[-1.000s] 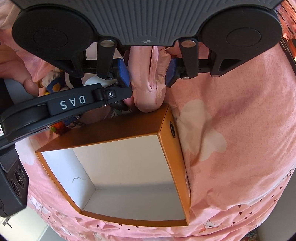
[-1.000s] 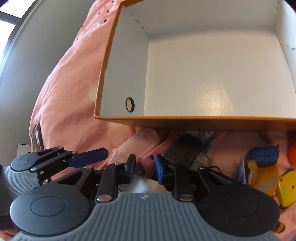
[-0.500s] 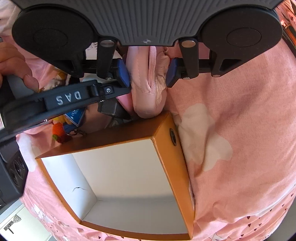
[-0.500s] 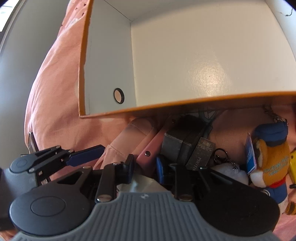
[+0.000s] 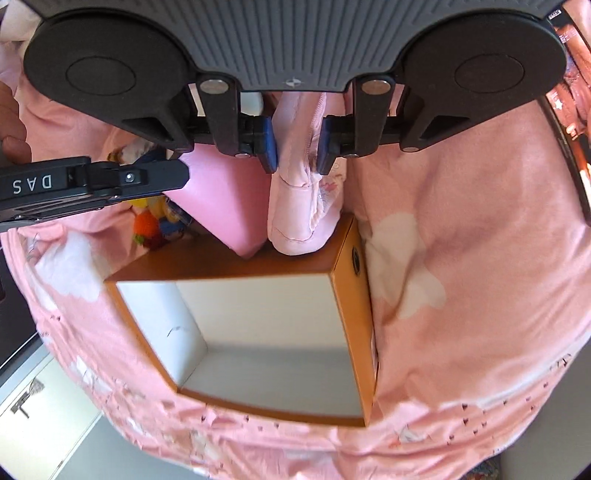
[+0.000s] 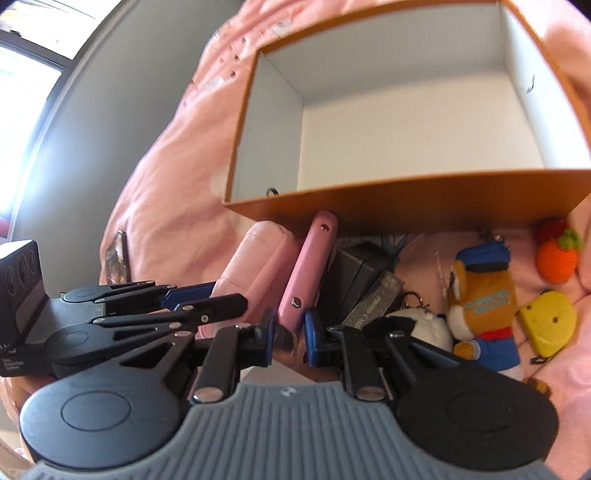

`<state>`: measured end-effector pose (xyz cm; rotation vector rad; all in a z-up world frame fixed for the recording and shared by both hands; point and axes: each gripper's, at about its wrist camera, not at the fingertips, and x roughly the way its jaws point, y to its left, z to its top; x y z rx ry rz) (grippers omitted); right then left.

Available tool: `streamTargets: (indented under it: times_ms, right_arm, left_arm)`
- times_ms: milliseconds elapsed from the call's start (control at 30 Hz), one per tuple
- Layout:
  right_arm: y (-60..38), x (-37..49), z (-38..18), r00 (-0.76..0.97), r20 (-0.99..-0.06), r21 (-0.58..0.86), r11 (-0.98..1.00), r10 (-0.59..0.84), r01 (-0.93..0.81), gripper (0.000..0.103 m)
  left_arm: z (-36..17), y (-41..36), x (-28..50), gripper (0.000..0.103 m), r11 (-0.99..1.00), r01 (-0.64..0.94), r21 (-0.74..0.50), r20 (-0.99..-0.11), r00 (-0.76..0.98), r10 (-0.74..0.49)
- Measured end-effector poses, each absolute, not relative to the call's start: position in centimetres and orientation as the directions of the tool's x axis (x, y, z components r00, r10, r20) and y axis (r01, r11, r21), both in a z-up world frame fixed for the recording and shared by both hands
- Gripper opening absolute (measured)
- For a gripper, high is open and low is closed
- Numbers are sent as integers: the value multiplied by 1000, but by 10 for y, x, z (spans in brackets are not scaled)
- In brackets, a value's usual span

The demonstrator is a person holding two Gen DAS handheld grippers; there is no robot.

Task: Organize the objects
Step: 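Grasp the pink pouch with the left tool while the right tool grasps the pink wallet, then lift the pink pouch and pink wallet into the box, standing them upright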

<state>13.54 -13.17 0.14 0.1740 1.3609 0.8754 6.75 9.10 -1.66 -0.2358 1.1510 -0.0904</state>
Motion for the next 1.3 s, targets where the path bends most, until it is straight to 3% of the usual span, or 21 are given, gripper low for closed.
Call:
streamTargets:
  times_ms: [167, 367, 600, 733, 967, 1033, 1067, 1167, 1300]
  right_arm:
    - [-151, 129, 26, 39, -756, 560, 676, 654, -479, 17]
    - [-167, 116, 42, 177, -780, 426, 717, 600, -551, 16]
    - [-168, 119, 13, 94, -812, 445, 717, 575, -536, 19]
    - [-156, 136, 4, 37, -832, 446, 707, 553, -549, 28]
    - [-126, 165, -23, -68, -846, 476, 690, 530, -546, 31]
    - [-121, 174, -30, -81, -849, 484, 707, 522, -515, 37]
    - [-121, 177, -33, -84, -852, 487, 723, 517, -491, 38]
    - [-126, 184, -39, -96, -846, 511, 745, 524, -429, 40]
    - [-132, 179, -28, -51, -854, 473, 731, 518, -493, 41]
  left_arm:
    - [9, 87, 61, 19, 965, -63, -254, -846, 498, -190]
    - [26, 79, 61, 18, 946, -65, -318, -789, 571, -226]
    - [10, 85, 66, 16, 936, -91, -341, -818, 519, -248]
    - [-2, 96, 65, 15, 941, -143, -308, -851, 483, -206]
    - [-20, 101, 68, 15, 957, -161, -241, -882, 448, -147]
    - [-21, 99, 70, 17, 965, -138, -225, -886, 440, -143]
    - [-20, 97, 71, 18, 969, -127, -212, -887, 442, -135]
    - [-16, 91, 76, 36, 982, -70, -173, -890, 438, -125]
    - [-18, 74, 83, 53, 995, 30, -97, -907, 409, -101]
